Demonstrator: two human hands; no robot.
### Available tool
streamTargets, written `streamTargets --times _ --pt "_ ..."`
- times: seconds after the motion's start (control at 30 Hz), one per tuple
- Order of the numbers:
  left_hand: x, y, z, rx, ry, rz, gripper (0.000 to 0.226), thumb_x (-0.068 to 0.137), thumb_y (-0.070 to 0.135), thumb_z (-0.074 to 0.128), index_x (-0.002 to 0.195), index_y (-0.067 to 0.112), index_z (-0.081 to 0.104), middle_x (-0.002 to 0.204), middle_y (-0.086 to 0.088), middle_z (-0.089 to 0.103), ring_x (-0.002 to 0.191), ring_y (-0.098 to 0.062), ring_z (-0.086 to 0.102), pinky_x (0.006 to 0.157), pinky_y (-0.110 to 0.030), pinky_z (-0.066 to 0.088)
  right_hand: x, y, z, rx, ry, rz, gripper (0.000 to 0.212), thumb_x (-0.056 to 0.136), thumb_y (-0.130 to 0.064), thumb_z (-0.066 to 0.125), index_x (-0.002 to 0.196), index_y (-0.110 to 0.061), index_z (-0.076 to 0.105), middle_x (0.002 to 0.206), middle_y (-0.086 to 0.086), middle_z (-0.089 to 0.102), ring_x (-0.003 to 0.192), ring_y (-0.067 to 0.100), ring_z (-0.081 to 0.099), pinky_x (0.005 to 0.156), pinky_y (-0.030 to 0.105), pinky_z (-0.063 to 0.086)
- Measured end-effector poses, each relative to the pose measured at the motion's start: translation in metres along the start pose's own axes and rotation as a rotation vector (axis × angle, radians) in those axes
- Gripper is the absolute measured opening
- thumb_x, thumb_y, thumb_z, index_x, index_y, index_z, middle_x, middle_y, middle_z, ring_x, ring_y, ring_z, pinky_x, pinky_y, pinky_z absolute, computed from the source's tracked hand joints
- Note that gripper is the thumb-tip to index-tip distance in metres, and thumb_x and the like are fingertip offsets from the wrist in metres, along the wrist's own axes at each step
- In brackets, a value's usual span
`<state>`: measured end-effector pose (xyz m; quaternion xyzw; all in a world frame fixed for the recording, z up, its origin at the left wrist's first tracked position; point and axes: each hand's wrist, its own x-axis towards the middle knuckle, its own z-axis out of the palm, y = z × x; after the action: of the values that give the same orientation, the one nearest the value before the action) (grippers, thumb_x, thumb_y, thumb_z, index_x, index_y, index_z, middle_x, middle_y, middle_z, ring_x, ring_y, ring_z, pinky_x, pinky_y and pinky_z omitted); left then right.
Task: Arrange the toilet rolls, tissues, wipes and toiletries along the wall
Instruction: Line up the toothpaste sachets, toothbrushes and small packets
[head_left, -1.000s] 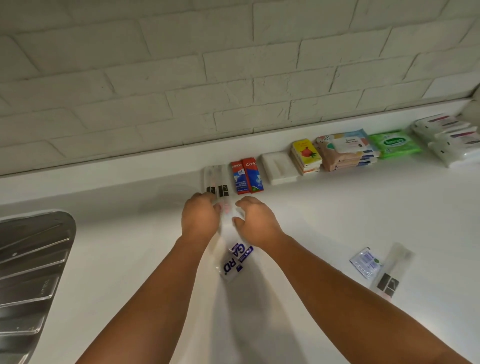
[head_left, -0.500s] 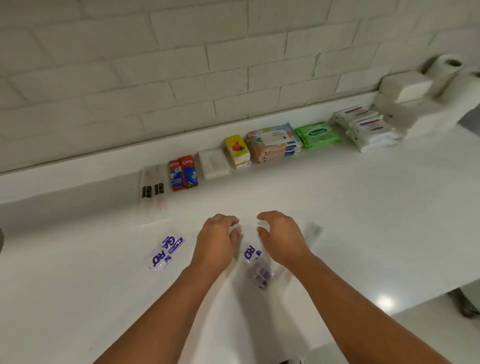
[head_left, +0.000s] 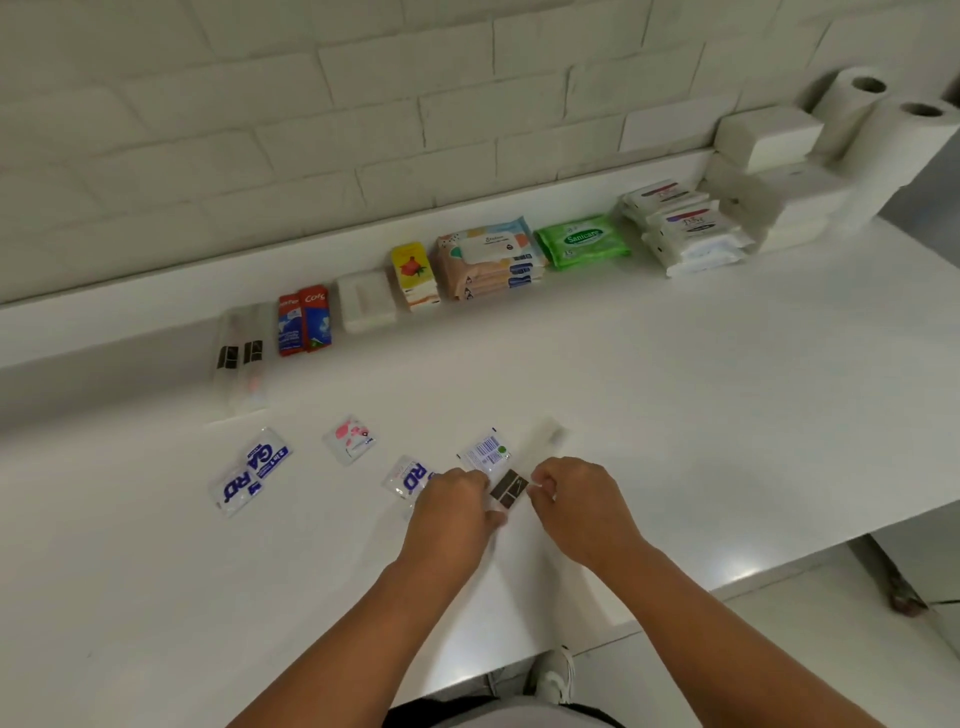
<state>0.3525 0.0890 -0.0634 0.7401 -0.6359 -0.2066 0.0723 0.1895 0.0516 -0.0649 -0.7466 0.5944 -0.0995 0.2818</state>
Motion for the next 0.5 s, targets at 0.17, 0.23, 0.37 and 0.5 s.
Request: streamTargets --times 0.17,0.23,0.37,0.5 --pt "0.002 0.019 0.004 0.024 -0.008 -0.046 0.019 0.09 0.027 0.064 0.106 0.018 0.07 0.102 -0.005 0.071 0.099 -0.024 0.065 0.077 -0.028 0.045 -0.001 0.014 -0.001 0.035 -0.064 -0.027 0.018 0.092 -0.031 0.058 0.095 -0.019 0.07 0.086 0.0 0.071 0.087 0.022 0.064 0.076 0.029 0.049" --pt "0.001 0.023 0.004 0.009 -0.031 -0.059 0.012 0.088 0.025 0.062 0.094 0.018 0.07 0.09 -0.005 0.071 0.09 -0.024 0.066 0.068 -0.027 0.043 0.001 0.018 -0.001 0.051 -0.073 -0.048 0.021 0.09 -0.03 0.058 0.072 -0.02 0.062 0.067 -0.001 0.061 0.071 0.023 0.059 0.066 0.031 0.046" --pt "0.004 0.025 0.001 -0.177 -0.015 -0.103 0.01 0.087 0.024 0.069 0.094 0.019 0.073 0.083 -0.001 0.07 0.08 -0.019 0.064 0.068 -0.025 0.048 0.011 0.025 -0.003 0.121 -0.074 -0.039 0.031 0.092 -0.034 0.057 0.067 -0.014 0.058 0.058 0.0 0.054 0.062 0.023 0.052 0.062 0.033 0.044" --pt "0.007 0.021 -0.007 -0.395 0.062 -0.072 0.013 0.085 0.023 0.076 0.087 0.012 0.069 0.067 0.008 0.056 0.059 -0.009 0.047 0.054 -0.011 0.035 0.023 0.021 -0.01 0.394 -0.061 0.016 0.035 0.092 -0.038 0.061 0.07 -0.011 0.063 0.06 0.005 0.061 0.058 0.02 0.056 0.059 0.033 0.047"
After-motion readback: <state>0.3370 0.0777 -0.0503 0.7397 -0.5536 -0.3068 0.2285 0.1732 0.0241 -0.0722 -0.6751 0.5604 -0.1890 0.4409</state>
